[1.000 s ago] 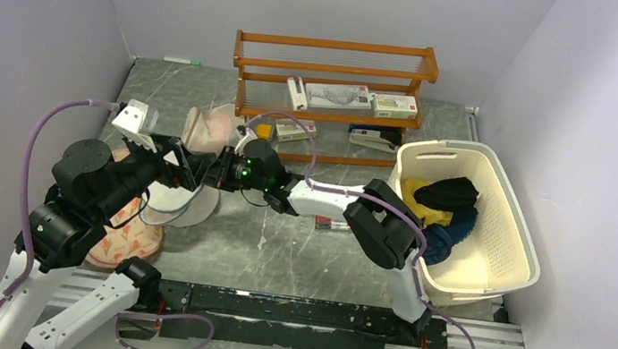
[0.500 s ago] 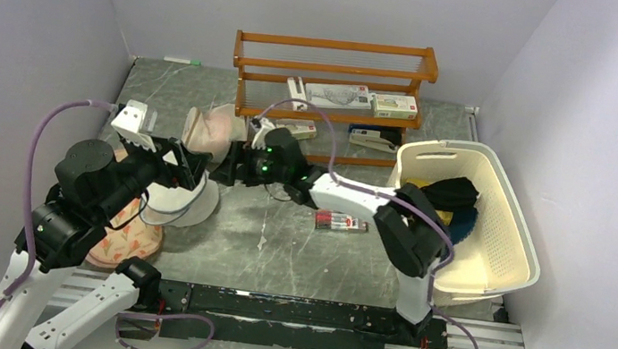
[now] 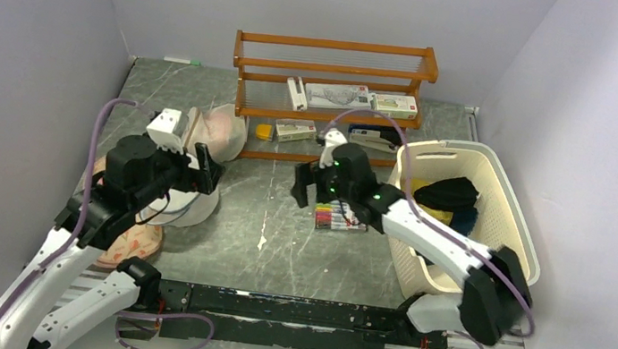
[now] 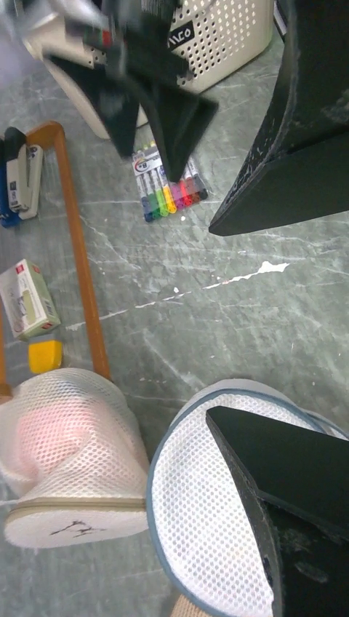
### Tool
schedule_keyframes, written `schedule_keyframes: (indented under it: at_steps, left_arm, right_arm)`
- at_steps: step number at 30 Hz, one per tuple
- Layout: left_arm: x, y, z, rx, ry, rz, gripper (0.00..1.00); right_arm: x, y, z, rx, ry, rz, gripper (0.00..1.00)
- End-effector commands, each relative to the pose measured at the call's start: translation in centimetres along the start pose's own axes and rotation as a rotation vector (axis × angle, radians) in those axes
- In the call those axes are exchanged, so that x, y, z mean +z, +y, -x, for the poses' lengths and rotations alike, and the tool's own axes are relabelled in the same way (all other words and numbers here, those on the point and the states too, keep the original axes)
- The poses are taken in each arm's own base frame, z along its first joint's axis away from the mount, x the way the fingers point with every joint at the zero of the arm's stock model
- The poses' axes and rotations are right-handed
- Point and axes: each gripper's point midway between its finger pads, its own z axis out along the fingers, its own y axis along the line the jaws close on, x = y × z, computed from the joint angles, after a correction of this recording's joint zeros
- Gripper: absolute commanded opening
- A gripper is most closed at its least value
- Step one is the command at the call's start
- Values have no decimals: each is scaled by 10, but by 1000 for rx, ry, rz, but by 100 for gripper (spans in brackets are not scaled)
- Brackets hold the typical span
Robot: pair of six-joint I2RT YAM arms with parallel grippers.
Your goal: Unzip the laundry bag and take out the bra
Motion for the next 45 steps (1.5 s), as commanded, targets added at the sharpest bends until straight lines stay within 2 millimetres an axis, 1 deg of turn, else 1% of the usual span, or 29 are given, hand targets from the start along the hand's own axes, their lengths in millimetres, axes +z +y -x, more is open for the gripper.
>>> schedule_keyframes:
  at_steps: [1, 3, 5, 6, 7, 10, 13, 16, 18, 21, 25, 28, 29, 31, 33, 40, 45]
  left_arm:
    - [16, -4, 8, -52, -38, 0, 99]
    - [23, -8, 14, -48, -45, -10, 99]
    - [29, -14, 27, -39, -61, -29, 99]
    - [29, -19, 39, -37, -88, -43, 99]
    - [29, -24, 50, -33, -113, -57, 99]
    - [19, -38, 88, -19, -197, -100, 99]
    - [-3, -48, 129, 25, -307, -133, 99]
    - [-33, -56, 165, 64, -417, -155, 99]
    - [-55, -58, 187, 83, -491, -154, 99]
    - [-93, -57, 214, 104, -607, -138, 99]
    - [-145, -43, 244, 98, -765, -67, 99]
    - [-174, -37, 259, 93, -868, -34, 99]
    - [-179, -36, 262, 92, -886, -29, 99]
    - [-184, -35, 266, 92, -905, -27, 99]
    - [-185, -36, 267, 91, -904, -31, 99]
    - [-175, -32, 258, 83, -862, -14, 99]
    - [-171, -32, 253, 75, -843, -19, 99]
  right_arm:
    - [-69, -56, 23, -113, -75, -293, 100]
    - [-104, -64, 44, -109, -153, -357, 100]
    - [-143, -68, 67, -102, -247, -411, 100]
    - [-163, -70, 74, -97, -287, -436, 100]
    - [-186, -68, 92, -86, -354, -459, 100]
    - [-250, -70, 126, -57, -522, -531, 100]
    - [-311, -65, 155, -49, -700, -559, 100]
    - [-363, -57, 176, -60, -849, -563, 100]
    - [-394, -51, 187, -63, -933, -555, 100]
    - [-425, -42, 196, -78, -1015, -528, 100]
    - [-455, -32, 203, -123, -1083, -503, 100]
    - [-466, -31, 204, -121, -1117, -509, 100]
    - [-467, -32, 204, -116, -1122, -514, 100]
    - [-471, -35, 204, -103, -1132, -528, 100]
    - [-472, -36, 203, -100, -1139, -536, 100]
    - [-467, -42, 201, -68, -1110, -560, 100]
    - [-468, -40, 199, -62, -1120, -544, 100]
